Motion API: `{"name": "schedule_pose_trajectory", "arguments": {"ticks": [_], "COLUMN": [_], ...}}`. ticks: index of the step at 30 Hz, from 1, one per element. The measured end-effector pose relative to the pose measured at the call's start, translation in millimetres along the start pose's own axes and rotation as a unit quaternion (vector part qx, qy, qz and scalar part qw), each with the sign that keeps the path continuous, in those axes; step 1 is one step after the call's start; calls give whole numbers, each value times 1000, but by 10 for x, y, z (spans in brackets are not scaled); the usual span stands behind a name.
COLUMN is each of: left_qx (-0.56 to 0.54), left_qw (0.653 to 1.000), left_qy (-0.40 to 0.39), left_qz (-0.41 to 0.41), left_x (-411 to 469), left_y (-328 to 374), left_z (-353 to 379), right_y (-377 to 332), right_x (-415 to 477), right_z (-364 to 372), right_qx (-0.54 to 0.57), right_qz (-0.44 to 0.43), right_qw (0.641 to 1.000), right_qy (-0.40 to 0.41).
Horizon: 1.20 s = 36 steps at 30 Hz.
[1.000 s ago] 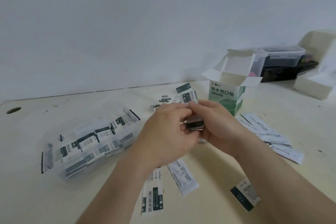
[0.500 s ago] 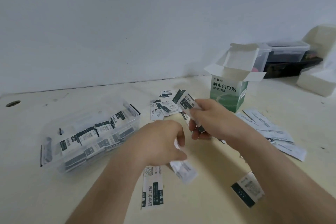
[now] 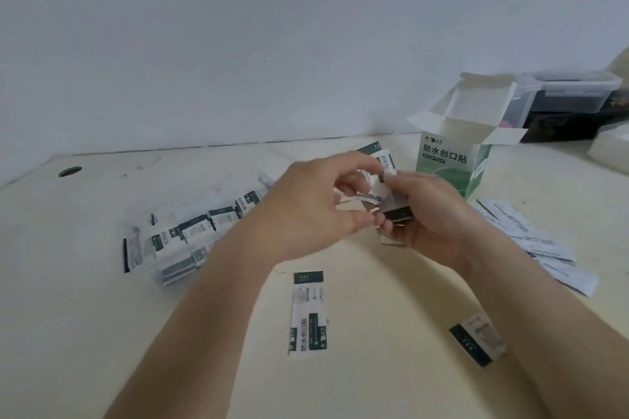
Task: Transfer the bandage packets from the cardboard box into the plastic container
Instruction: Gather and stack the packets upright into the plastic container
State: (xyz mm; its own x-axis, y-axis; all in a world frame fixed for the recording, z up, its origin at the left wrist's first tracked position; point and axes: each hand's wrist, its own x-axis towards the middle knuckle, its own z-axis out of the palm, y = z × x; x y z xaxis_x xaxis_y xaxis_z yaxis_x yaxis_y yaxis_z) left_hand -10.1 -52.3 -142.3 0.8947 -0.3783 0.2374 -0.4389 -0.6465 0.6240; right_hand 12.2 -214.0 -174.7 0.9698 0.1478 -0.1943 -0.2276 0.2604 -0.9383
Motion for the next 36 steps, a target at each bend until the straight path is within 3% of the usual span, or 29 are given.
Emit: {"name": "schedule_pose_trajectory", "arguments": {"ticks": [4, 6, 10, 12, 15, 16, 18, 21, 24, 27, 32, 36], "left_qx": [121, 161, 226, 200, 152, 134, 101, 59, -9, -102, 46, 70], "left_qw": [986, 974, 940, 949, 955, 954, 955, 967, 976, 962, 971, 968], "left_qy": [-110, -139, -229, -206, -188, -190, -188, -141, -46, 41, 24, 11], "left_qz": [-35, -75, -114, -127, -174, -189, -204, -203, -213, -250, -232, -240], "left_x": [-204, -341, -513, -515, -468, -451, -424, -385, -378, -372, -342, -328], "left_y": [-71, -139, -298, -314, -356, -370, -403, -430, -453, -449, -371, -299], "left_z": [-79, -53, -54, -45, -17, -8, 10, 80, 159, 247, 338, 324], "right_y": [-1, 69, 129, 148, 208, 225, 210, 148, 78, 65, 105, 130], "right_x": [7, -4, 47, 55, 39, 26, -13, -47, -84, -132, -185, -264], "right_z": [-4, 39, 36, 37, 106, 138, 191, 192, 186, 170, 126, 99], "right_qx": [-16, -88, -237, -363, -584, -619, -640, -650, -659, -647, -588, -551], "right_qz": [1, 15, -1, -38, -62, -61, -54, -29, 5, 20, 42, 33], "right_qw": [1000, 995, 971, 931, 809, 783, 766, 759, 750, 759, 806, 833], "right_qy": [-18, -43, -13, -9, 11, 22, 27, -5, -51, -71, -53, -41]}}
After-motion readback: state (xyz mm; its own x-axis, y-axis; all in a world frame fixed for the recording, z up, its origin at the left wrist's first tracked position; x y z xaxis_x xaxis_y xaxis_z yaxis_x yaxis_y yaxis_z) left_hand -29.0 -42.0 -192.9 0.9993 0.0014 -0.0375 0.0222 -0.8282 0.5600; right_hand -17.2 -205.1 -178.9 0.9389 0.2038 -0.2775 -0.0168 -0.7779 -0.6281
